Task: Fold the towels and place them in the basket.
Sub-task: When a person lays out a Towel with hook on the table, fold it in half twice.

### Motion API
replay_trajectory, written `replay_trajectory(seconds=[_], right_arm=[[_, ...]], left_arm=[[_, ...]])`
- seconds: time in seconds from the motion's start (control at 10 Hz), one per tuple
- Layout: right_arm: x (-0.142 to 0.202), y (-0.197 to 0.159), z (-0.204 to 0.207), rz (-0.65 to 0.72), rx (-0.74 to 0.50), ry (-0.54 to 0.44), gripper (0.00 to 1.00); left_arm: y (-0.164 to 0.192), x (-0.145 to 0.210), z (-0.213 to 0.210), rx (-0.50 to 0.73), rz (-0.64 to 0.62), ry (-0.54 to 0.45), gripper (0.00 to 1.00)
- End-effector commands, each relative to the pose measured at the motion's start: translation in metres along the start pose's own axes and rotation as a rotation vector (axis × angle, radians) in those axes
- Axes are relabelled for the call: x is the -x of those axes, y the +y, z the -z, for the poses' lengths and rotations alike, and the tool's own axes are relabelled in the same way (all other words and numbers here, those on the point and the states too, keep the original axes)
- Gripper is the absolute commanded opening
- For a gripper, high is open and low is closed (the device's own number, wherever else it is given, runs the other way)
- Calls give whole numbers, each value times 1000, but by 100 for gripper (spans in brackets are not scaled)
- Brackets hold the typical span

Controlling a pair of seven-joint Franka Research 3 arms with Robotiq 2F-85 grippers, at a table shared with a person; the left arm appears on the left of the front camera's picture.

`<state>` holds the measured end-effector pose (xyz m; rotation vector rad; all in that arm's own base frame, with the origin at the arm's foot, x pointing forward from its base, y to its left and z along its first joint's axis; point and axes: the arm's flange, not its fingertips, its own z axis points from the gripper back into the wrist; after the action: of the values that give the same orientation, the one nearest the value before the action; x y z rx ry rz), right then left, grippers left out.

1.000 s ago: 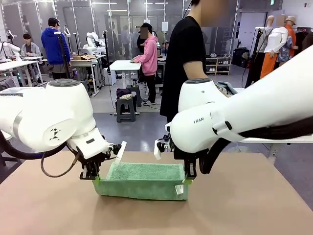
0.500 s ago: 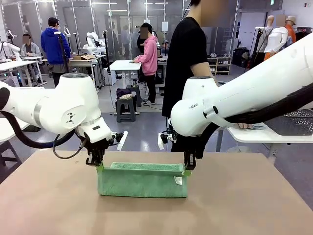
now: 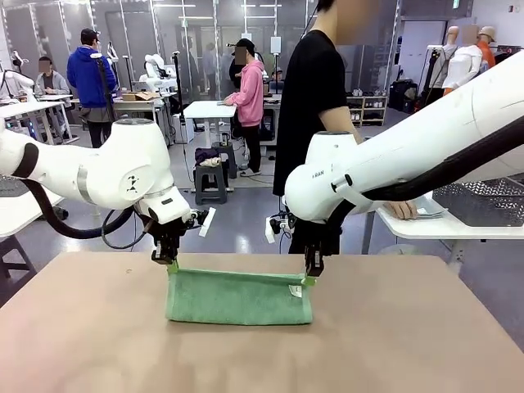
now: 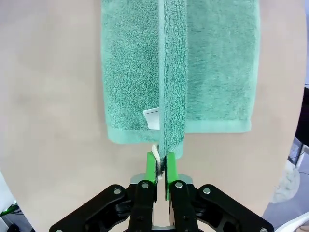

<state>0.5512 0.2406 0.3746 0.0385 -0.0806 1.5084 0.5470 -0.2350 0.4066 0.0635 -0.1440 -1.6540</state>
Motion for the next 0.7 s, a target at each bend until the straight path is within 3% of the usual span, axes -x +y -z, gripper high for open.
replay_trajectory(seconds=[0.0, 0.6], right_arm=[[6, -21, 5, -12, 15, 19, 10], [10, -53, 26, 37, 27, 53, 10]], left_arm=[[22, 10, 7, 61, 14, -25, 4], [65, 18, 38, 80, 22, -43, 4]])
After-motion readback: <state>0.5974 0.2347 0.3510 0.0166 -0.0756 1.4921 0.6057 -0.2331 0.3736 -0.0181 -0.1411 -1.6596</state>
